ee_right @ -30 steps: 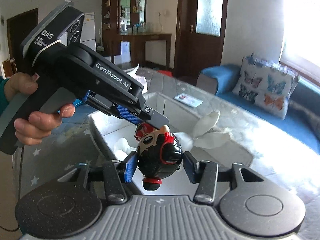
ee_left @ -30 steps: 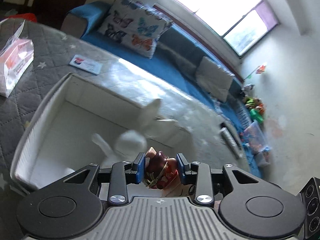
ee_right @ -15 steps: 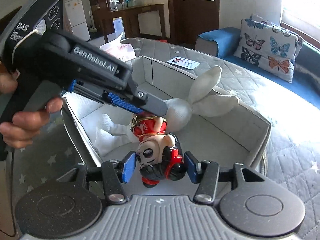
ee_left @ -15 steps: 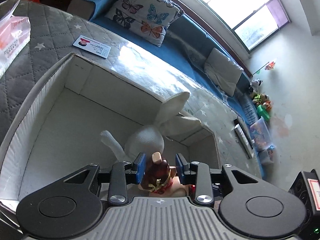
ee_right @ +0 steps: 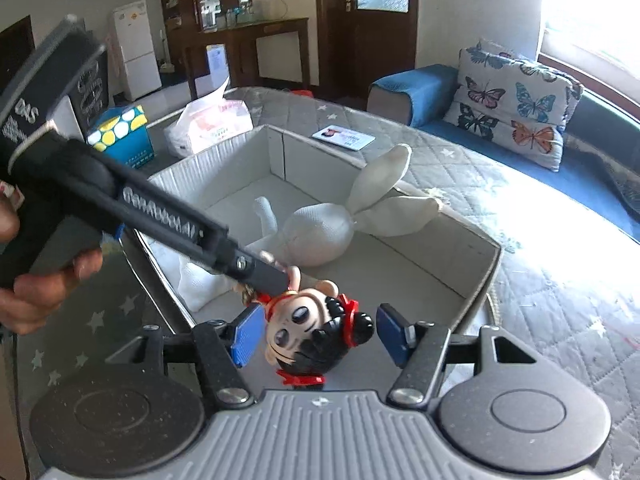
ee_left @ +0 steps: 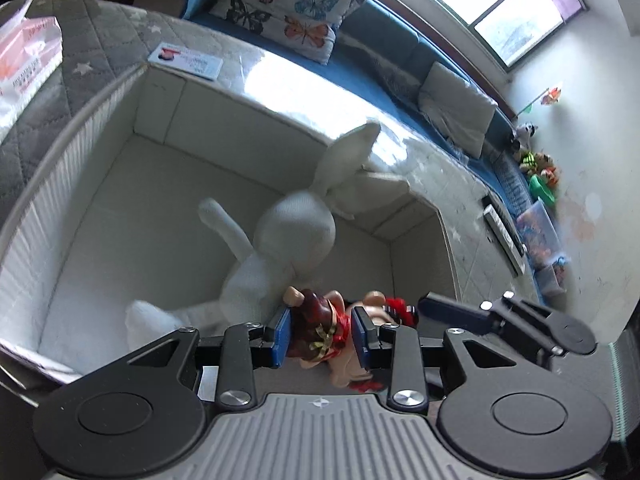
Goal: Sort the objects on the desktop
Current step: 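Lower the doll into the shoebox beside the bunny and open the left tool, then move the left tool to the green alien figure and close on it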
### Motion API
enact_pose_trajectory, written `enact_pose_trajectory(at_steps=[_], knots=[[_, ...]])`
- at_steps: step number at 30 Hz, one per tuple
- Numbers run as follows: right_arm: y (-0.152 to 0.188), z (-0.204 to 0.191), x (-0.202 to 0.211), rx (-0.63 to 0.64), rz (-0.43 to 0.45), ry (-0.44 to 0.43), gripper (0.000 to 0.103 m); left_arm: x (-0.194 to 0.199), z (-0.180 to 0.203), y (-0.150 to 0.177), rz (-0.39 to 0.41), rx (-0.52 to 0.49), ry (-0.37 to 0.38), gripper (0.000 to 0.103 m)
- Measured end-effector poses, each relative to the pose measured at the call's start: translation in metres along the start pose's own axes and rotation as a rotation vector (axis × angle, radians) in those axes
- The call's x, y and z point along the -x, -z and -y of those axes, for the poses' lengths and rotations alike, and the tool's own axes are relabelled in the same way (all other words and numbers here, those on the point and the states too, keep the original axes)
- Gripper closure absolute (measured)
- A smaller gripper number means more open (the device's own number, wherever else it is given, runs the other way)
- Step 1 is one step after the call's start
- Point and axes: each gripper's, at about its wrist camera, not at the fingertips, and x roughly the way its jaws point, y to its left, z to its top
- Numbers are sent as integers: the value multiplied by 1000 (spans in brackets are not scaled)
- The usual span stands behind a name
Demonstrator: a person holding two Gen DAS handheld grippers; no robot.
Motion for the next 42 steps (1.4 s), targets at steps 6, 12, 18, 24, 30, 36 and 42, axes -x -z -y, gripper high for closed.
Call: enact_pose_trajectory(at_steps=[6,12,18,24,30,36,42], knots=[[7,-1,26,-27,44,12,39,10,5,4,33,7,-8,68],[23,-5,54,-54,83,20,39,28,22,15,82,-34,-14,68],[46,-13,84,-67,104,30,38,46,43,41,117,-82,1,68],[76,-23,113,-65,113,59,30,57,67,73,123,-139,11,68],[110,-33,135,-77,115,75,30,59,86,108,110,-171,43,68],[139,-40,149,-83,104,98,30,46,103,141,54,-195,74,68],[158,-42,156,-90,90,114,29,39,117,161,31,-207,98,68]])
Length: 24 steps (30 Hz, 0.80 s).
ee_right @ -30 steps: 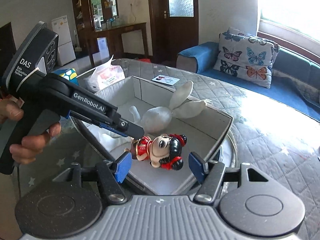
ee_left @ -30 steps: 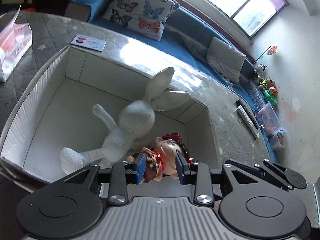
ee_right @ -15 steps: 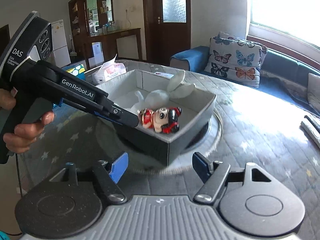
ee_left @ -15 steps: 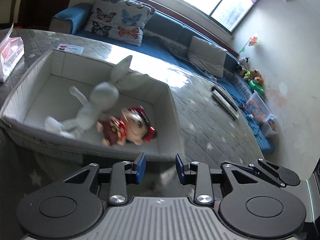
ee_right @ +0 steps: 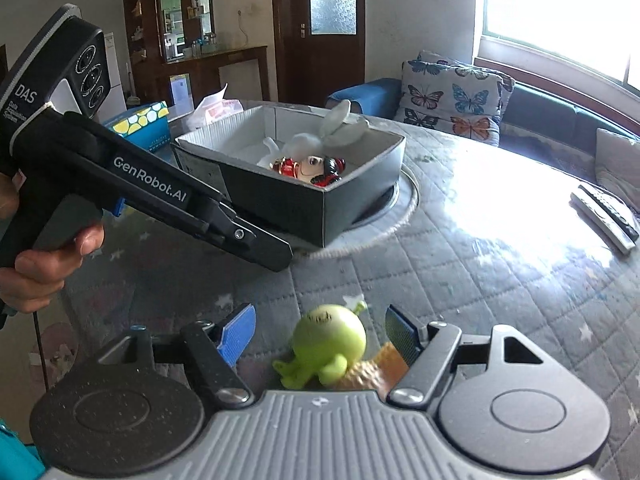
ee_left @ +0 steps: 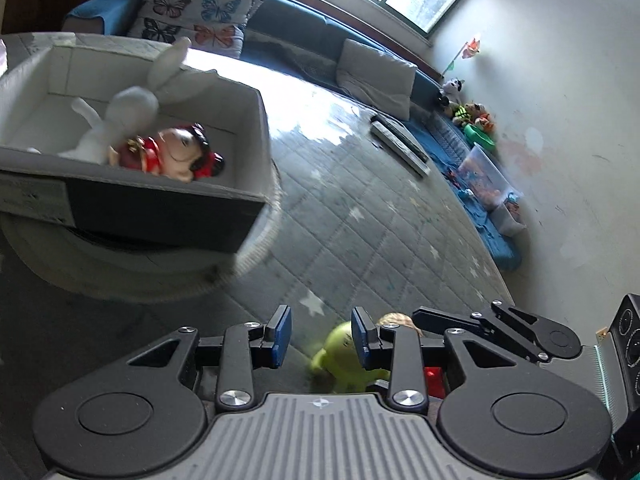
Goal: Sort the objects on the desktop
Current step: 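Move the left tool to the green alien figure and close on it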
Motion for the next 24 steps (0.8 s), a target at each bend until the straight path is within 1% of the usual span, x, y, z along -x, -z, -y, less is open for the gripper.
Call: enact_pose_trajectory(at_steps=[5,13,21,24], knots=[[9,-2,2,13,-6,10,29,-5,9,7,-15,-8,14,68],[15,-4,8,41,-3,19,29,-14,15,13,-35,-7,33,68],[14,-13,-12,99,-37,18,31,-22,12,15,-56,22,55,67],[12,-16,-20,128,-55,19,31,-25,10,15,-65,28,52,67]])
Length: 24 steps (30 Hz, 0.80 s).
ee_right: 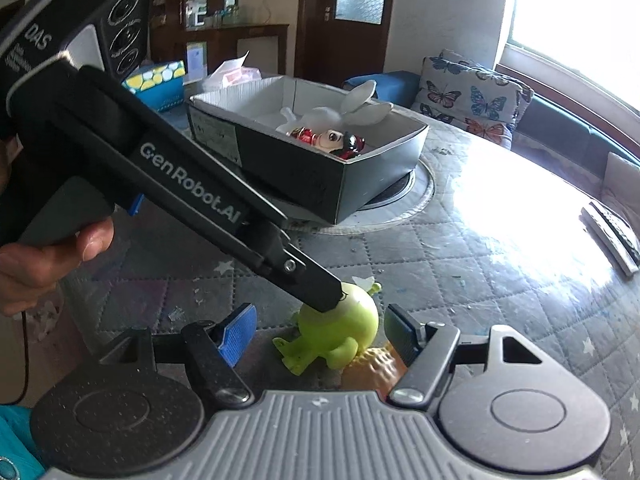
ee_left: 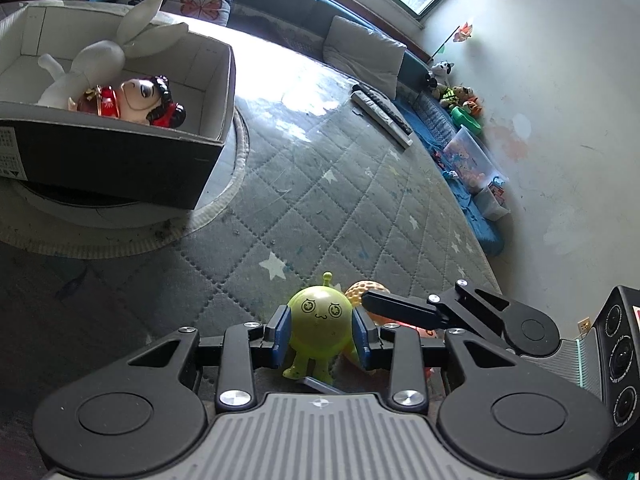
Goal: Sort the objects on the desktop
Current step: 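Move the left tool to the green alien figure and close on it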
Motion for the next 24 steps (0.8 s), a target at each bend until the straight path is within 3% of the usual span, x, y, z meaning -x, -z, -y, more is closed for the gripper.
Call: enact_pose_trajectory(at_steps=[11,18,24], knots=[[-2,3,-18,0,-56,7,42,-9,-12,1,-30,50,38,66],[-2,7,-29,-22,-80,22,52,-12,-18,2,-25,94,63,62],[-3,13,-31,-42,-74,20,54,-10,-24,1,11,137,63,62]])
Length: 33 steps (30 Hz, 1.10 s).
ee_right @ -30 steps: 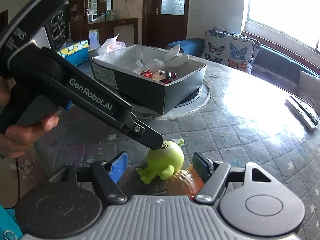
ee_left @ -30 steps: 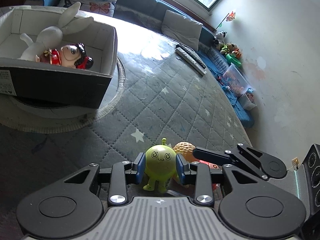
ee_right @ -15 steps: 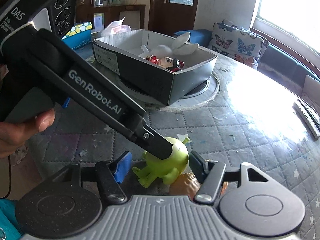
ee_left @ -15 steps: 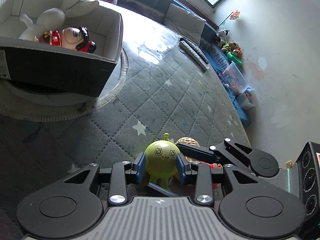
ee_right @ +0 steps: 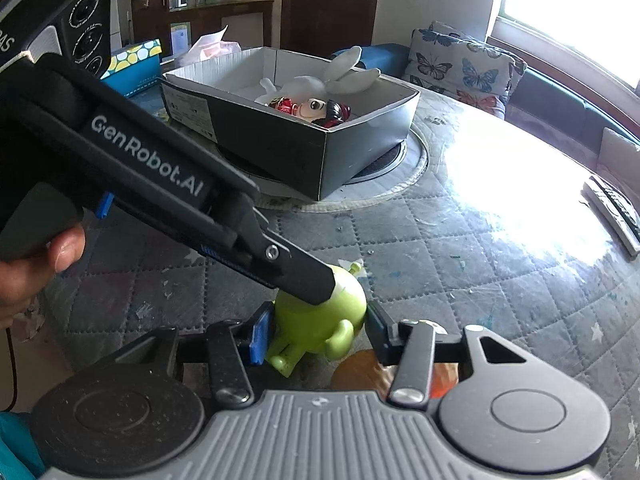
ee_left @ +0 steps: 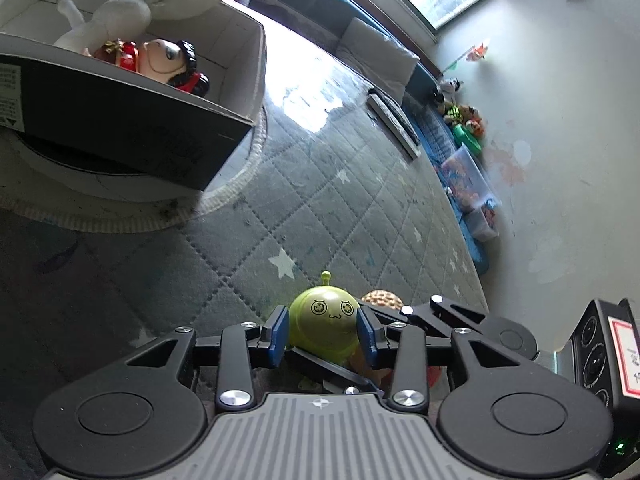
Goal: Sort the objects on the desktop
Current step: 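Carry the green alien figure with the left tool over the shoebox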
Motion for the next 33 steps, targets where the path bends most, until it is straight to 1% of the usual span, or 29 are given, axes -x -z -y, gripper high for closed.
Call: enact_pose_trajectory(at_steps=[2,5,8,10,18,20,21,22,24,28,33], knots=[[-1,1,-1,-8,3,-3,54,1,-1,0,10,4,2,62],[-1,3,-1,-25,9,-16,54,-2,-7,-1,8,49,20,62],[-1,3,-1,-31,11,-17,54,-5,-13,-1,4,86,38,58],[0,4,-1,-33,13,-19,54,-6,-14,1,4,90,42,56],[0,3,-1,-35,17,-16,54,-7,-14,0,-3,93,41,55],[0,1,0,-34,18,-20,54,-6,-14,0,-7,89,39,55],[0,1,0,-34,18,-24,54,-4,-13,0,-6,83,39,57],[-1,-1,2,-28,22,-26,54,-1,-12,0,-4,76,41,57],[-4,-6,6,-13,38,-27,54,8,-11,-1,16,61,43,58],[-21,-13,16,18,89,-32,54,36,-5,-10,88,12,37,58],[-62,-26,18,77,166,-50,54,75,-7,-35,184,-19,13,58]])
